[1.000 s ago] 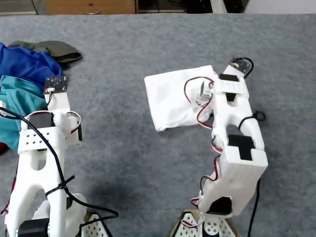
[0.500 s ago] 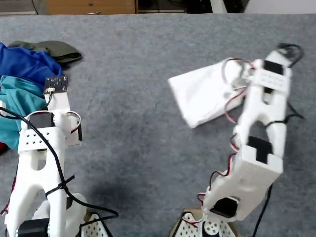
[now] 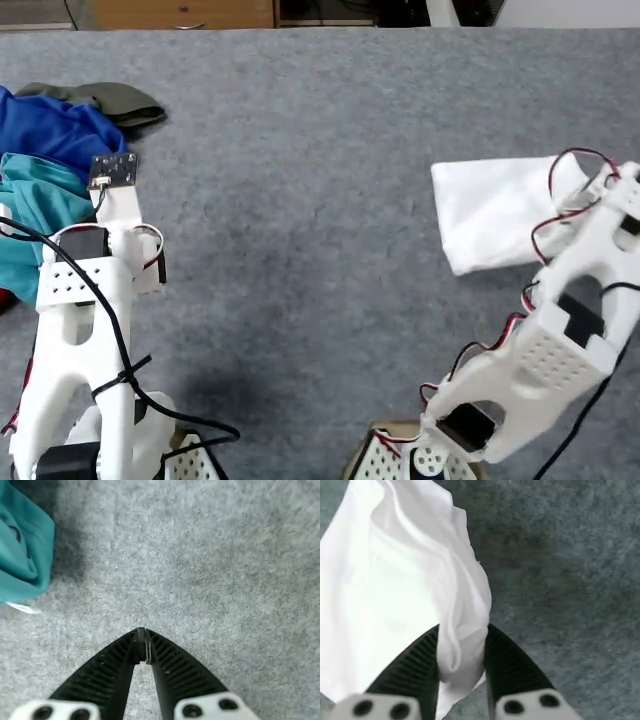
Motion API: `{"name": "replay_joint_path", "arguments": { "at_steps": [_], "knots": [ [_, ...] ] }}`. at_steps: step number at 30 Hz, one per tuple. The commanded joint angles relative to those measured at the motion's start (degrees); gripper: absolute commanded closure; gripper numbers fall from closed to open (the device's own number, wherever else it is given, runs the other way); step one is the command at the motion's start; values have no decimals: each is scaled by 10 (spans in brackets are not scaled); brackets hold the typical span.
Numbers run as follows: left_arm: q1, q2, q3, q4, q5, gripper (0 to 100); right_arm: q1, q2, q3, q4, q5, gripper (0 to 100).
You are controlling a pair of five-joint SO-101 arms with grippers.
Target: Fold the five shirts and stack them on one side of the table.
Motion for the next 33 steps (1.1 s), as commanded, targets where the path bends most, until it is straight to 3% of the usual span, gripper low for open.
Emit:
{"name": "replay_joint_path", "arguments": {
  "at_steps": [1,7,11,16,21,24,28,33],
  "knots": [
    [-6,-7,-41,-4,-1,981,4,-1,-25,2,19,911],
    [-21,-7,-136,49,-2,981,-29,-24,-28,41,62,585],
    [-87,-2,-238,91,-4,981,-41,-65,-29,79,80,493],
    [-220,2,-338,107,-54,979,-40,-145,-48,109,80,519],
    [-316,87,-341,39,-95,941,-61,-187,-110,137,81,641],
    [-325,172,-364,40,-94,865,-86,-188,-151,162,82,778],
    [-309,268,-408,20,-93,857,-110,-188,-185,186,82,939],
    [-255,344,-449,3,-81,858,-123,-192,-196,190,83,983]
  ]
}}
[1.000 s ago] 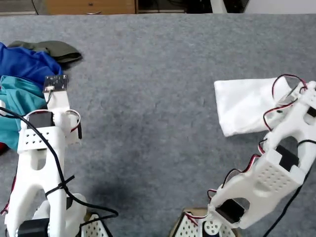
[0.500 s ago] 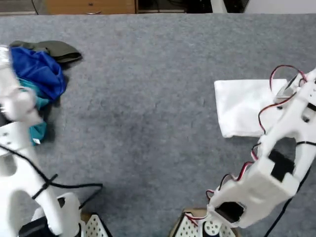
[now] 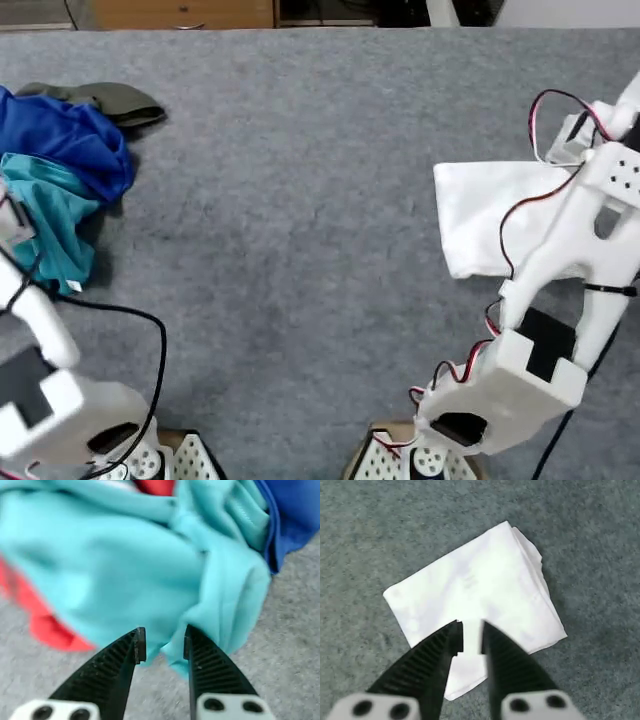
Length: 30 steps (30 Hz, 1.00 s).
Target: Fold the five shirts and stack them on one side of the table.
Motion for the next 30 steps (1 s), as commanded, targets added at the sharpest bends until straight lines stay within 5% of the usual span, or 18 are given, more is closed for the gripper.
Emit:
{"name": "replay_joint_path", "arguments": {
  "at_steps": [1,9,12,20,24,30],
  "knots": [
    [42,28,-55,-11,25,858,-10,-39,-34,2,6,983],
    [49,153,-55,-101,125,869,-8,-46,-38,14,7,983],
    [53,197,-62,-103,122,981,-8,-46,-38,18,7,983],
    [85,171,-142,50,125,982,-8,-44,-35,18,6,983],
    [154,80,-184,108,130,982,-9,-43,-35,18,4,983],
    [363,-80,-127,133,193,982,-3,-42,-35,24,6,983]
  ]
}}
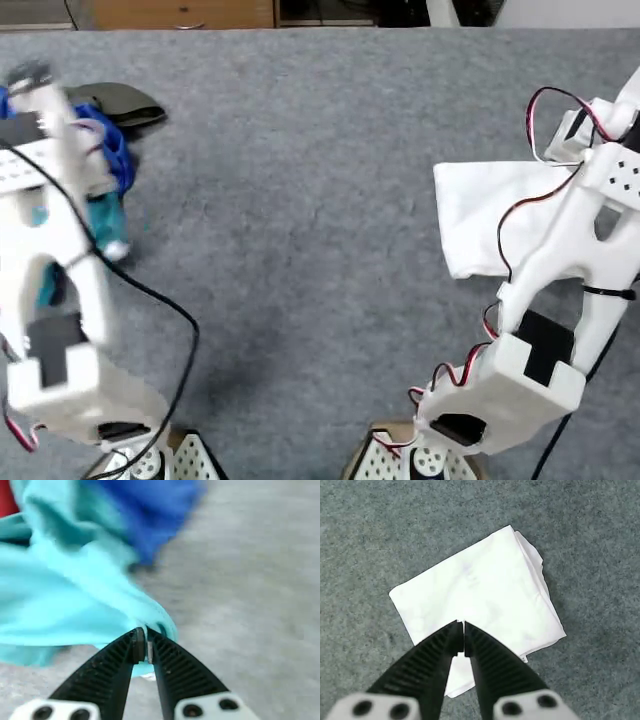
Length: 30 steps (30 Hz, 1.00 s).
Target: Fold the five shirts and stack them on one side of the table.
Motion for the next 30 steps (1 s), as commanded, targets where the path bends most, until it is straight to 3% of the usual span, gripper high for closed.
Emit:
{"name": "replay_joint_path", "arguments": {
  "at_steps": [1,9,13,20,24,26,30],
  "knots": [
    [144,-110,18,-1,29,982,1,-30,-20,12,6,983],
    [355,-209,41,-91,39,982,29,-31,-22,18,7,983],
    [468,-181,36,-94,40,981,28,-29,-21,18,7,983],
    [585,-140,31,-57,38,973,23,-29,-22,14,10,975],
    [569,-169,32,41,44,824,-23,-29,-22,17,83,823],
    [535,-196,26,72,83,742,-62,-29,-22,15,106,733],
    [415,-273,-8,104,106,729,-169,-28,-21,-14,120,694]
  ]
}}
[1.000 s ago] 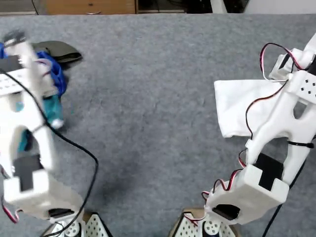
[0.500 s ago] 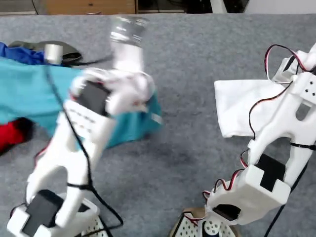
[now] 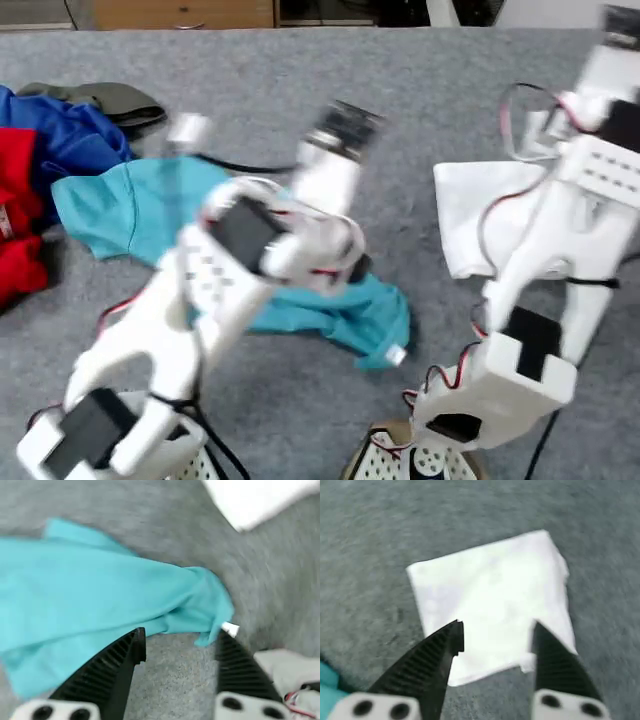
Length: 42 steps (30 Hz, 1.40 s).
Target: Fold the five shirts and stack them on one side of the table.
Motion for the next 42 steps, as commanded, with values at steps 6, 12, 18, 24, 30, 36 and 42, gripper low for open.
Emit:
{"name": "replay_joint_path", "arguments": {
  "at_steps": [6,12,18,24,30,36,42],
  "knots": [
    [-383,-187,-10,45,11,729,-279,46,-22,-56,3,781],
    [-673,-244,185,-7,-130,729,-420,181,-94,-56,-41,762],
    [-787,-299,348,-86,-137,729,-511,322,-209,-8,-43,732],
    [-794,-356,438,-121,-138,729,-517,495,-322,-1,-44,729],
    [-794,-372,461,-143,-138,729,-506,611,-468,42,-44,906],
    [-792,-371,462,-143,-137,729,-500,633,-640,123,-44,995],
    [-784,-372,498,-186,-137,729,-498,487,-627,127,-45,996]
  ]
}}
